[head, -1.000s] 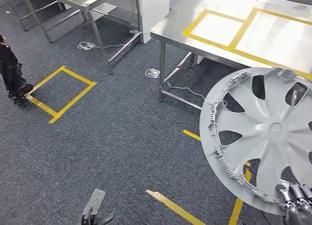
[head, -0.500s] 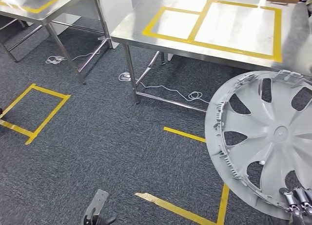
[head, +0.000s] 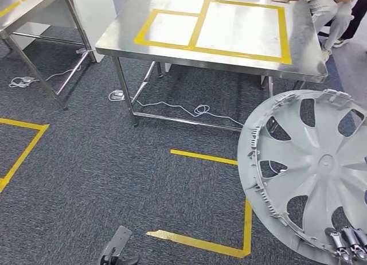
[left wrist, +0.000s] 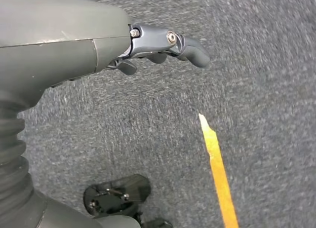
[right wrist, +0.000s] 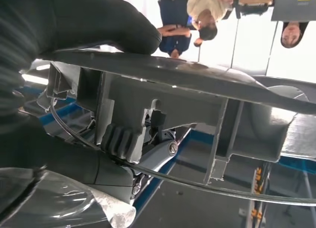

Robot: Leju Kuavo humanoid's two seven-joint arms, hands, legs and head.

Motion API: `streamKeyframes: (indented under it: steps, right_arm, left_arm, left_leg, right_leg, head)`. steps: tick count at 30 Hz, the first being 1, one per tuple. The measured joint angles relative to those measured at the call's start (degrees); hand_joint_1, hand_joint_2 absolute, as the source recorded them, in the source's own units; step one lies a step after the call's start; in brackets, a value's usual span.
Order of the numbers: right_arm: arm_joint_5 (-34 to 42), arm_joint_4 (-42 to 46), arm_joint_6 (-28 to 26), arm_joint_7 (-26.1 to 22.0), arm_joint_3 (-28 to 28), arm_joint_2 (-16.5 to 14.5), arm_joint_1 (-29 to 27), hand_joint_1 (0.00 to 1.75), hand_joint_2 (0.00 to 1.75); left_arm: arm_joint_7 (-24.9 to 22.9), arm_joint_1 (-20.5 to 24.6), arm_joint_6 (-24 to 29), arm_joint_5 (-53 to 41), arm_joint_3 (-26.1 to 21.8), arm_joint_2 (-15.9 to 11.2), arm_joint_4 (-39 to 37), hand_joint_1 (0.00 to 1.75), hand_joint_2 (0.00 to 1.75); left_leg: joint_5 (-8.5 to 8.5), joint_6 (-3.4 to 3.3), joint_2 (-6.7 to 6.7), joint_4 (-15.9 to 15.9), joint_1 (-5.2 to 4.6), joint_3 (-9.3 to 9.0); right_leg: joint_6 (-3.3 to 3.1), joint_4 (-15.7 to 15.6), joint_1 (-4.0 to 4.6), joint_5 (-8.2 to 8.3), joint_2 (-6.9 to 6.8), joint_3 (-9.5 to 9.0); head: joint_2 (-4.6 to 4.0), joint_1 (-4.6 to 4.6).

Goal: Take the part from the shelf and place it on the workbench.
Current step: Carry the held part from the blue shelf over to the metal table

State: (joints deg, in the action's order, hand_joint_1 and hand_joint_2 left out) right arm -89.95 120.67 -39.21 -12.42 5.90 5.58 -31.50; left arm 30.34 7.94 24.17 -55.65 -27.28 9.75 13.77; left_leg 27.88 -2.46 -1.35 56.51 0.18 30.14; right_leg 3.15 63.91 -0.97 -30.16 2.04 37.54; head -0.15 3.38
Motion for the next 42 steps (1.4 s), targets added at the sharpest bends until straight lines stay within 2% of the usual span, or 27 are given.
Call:
streamKeyframes:
  steps: [1,2,3,4,5,7,8,9,11,13,15,18,22,25,33,39,42]
  right_arm:
    - [0.01,-0.01,0.0,-0.77,-0.06,-0.38,0.27,1.75,1.75]
    - [0.02,-0.07,0.0,-1.41,-0.1,-0.76,0.46,1.75,1.75]
    - [0.03,-0.18,0.0,-1.88,-0.13,-1.07,0.53,1.75,1.75]
    - [0.03,-0.34,0.0,-2.16,-0.16,-1.29,0.57,1.75,1.75]
    - [0.03,-0.51,0.0,-2.17,-0.22,-1.44,0.66,1.75,1.75]
    - [0.04,-0.81,0.0,-1.68,-0.38,-1.56,1.08,1.75,1.75]
    - [0.05,-0.9,0.0,-1.29,-0.48,-1.56,1.39,1.75,1.75]
    - [0.05,-0.99,0.0,-0.94,-0.6,-1.56,1.74,1.75,1.75]
    - [-0.01,-1.19,0.0,-0.11,-0.93,-1.55,2.34,1.75,1.75]
    - [-0.11,-1.44,0.0,0.74,-1.23,-1.52,2.76,1.75,1.75]
    - [-0.16,-1.65,0.0,1.29,-1.35,-1.44,3.08,1.75,1.75]
    - [-0.17,-1.89,0.0,1.96,-1.63,-1.09,3.4,1.75,1.75]
    - [-0.17,-2.09,0.0,3.14,-2.25,-0.23,3.63,1.75,1.75]
    - [-0.17,-2.29,0.0,3.91,-2.59,0.28,3.76,1.75,1.75]
    - [-0.16,-3.21,0.0,7.72,-4.2,1.81,4.62,1.75,1.75]
    - [-0.1,-4.28,0.0,13.0,-6.68,4.24,5.33,1.75,1.75]
    - [-0.1,-4.33,0.0,13.73,-7.27,5.37,5.28,1.75,1.75]
  left_arm:
    - [0.19,-0.28,0.16,0.2,0.04,-0.06,0.0,0.0,1.75]
    - [0.37,-0.55,0.29,0.44,0.04,-0.13,0.0,0.0,1.75]
    - [0.52,-0.7,0.4,0.69,0.03,-0.22,0.0,0.0,1.75]
    - [0.68,-0.73,0.52,1.0,0.02,-0.28,0.0,0.0,1.75]
    - [0.81,-0.67,0.65,1.38,0.01,-0.31,0.0,0.0,1.75]
    - [1.08,-0.39,0.88,2.14,-0.04,-0.3,0.0,0.0,1.75]
    - [1.21,-0.24,0.96,2.36,-0.07,-0.28,0.0,0.0,1.75]
    - [1.34,-0.11,0.99,2.41,-0.08,-0.27,0.0,0.0,1.75]
    - [1.5,0.04,1.03,2.34,-0.08,-0.22,0.0,0.0,1.75]
    - [1.51,0.16,1.06,2.32,-0.07,-0.06,0.0,0.0,1.75]
    - [1.51,0.29,1.08,2.28,-0.06,0.16,0.0,0.0,1.75]
    - [1.63,0.37,1.1,2.38,-0.04,0.51,0.0,0.0,1.75]
    - [1.76,0.57,1.18,2.78,-0.04,1.0,0.0,0.0,1.75]
    - [1.76,0.75,1.19,2.93,-0.04,1.2,0.0,0.0,1.75]
    - [1.62,1.33,1.21,3.49,-0.04,1.35,0.0,0.0,1.75]
    - [1.55,1.59,1.31,3.76,-0.04,1.36,0.0,0.0,1.75]
    - [1.58,1.68,1.42,4.02,-0.04,1.47,0.0,0.0,1.75]
  left_leg:
    - [-0.04,-0.08,0.59,0.01,-0.05,0.08]
    - [-0.04,-0.08,1.16,0.05,-0.09,0.17]
    - [-0.03,-0.07,1.62,0.09,-0.11,0.21]
    - [-0.01,-0.03,1.95,0.12,-0.11,0.2]
    - [0.03,0.06,2.16,0.18,-0.1,0.17]
    - [0.21,0.47,2.37,0.42,-0.22,0.15]
    - [0.28,0.74,2.41,0.62,-0.35,0.24]
    - [0.4,0.89,2.44,0.85,-0.53,0.36]
    - [0.31,0.4,2.45,1.07,-0.73,0.54]
    - [0.13,-0.32,2.45,0.97,-0.74,0.54]
    - [0.02,-0.33,2.45,0.77,-0.68,0.52]
    - [-0.16,0.08,2.44,0.6,-0.55,0.53]
    - [-0.24,1.55,2.45,0.51,-0.39,0.54]
    - [-0.27,1.82,2.45,0.51,-0.38,0.57]
    - [-0.26,1.8,2.45,0.71,-0.53,0.7]
    - [0.06,1.09,2.42,1.56,-0.82,1.27]
    - [-0.68,0.42,2.67,0.49,-0.6,0.97]
  right_leg:
    - [0.27,3.98,-0.07,-1.94,-1.12,1.74]
    - [0.51,7.67,-0.16,-3.39,-1.6,3.32]
    - [0.72,9.76,-0.28,-3.84,-1.75,4.1]
    - [0.87,9.53,-0.38,-3.17,-1.83,3.71]
    - [0.94,6.84,-0.46,-1.56,-1.96,2.07]
    - [0.87,-1.56,-0.53,1.53,-2.33,-2.87]
    - [0.57,-4.65,-0.5,2.27,-2.41,-4.65]
    - [0.31,-6.29,-0.51,2.46,-2.45,-5.57]
    - [-0.12,-6.72,-0.5,2.53,-2.3,-5.68]
    - [-0.18,-6.73,-0.41,2.55,-2.26,-5.65]
    - [-0.5,-6.71,-0.27,2.51,-2.27,-5.65]
    - [-0.89,-6.6,-0.1,2.46,-2.29,-5.59]
    - [-1.01,-6.39,-0.02,2.46,-2.31,-5.42]
    - [-1.05,-6.35,-0.04,2.5,-2.31,-5.38]
    - [-0.95,-6.38,-0.2,2.59,-2.33,-5.39]
    - [-0.44,-6.42,-0.51,2.9,-2.32,-5.19]
    - [0.16,-6.62,-0.49,2.92,-2.18,-5.02]
  head:
    - [0.0,-0.1]
    - [0.0,-0.11]
    - [0.0,-0.09]
    - [0.0,-0.1]
    - [0.0,-0.1]
    - [0.0,-0.14]
    - [0.0,-0.1]
    - [0.0,-0.07]
    - [0.0,0.04]
    - [0.0,0.05]
    - [0.0,0.04]
    - [0.0,0.03]
    - [0.0,0.01]
    - [0.0,-0.01]
    - [0.0,-0.01]
    - [0.0,0.01]
    - [0.0,-0.01]
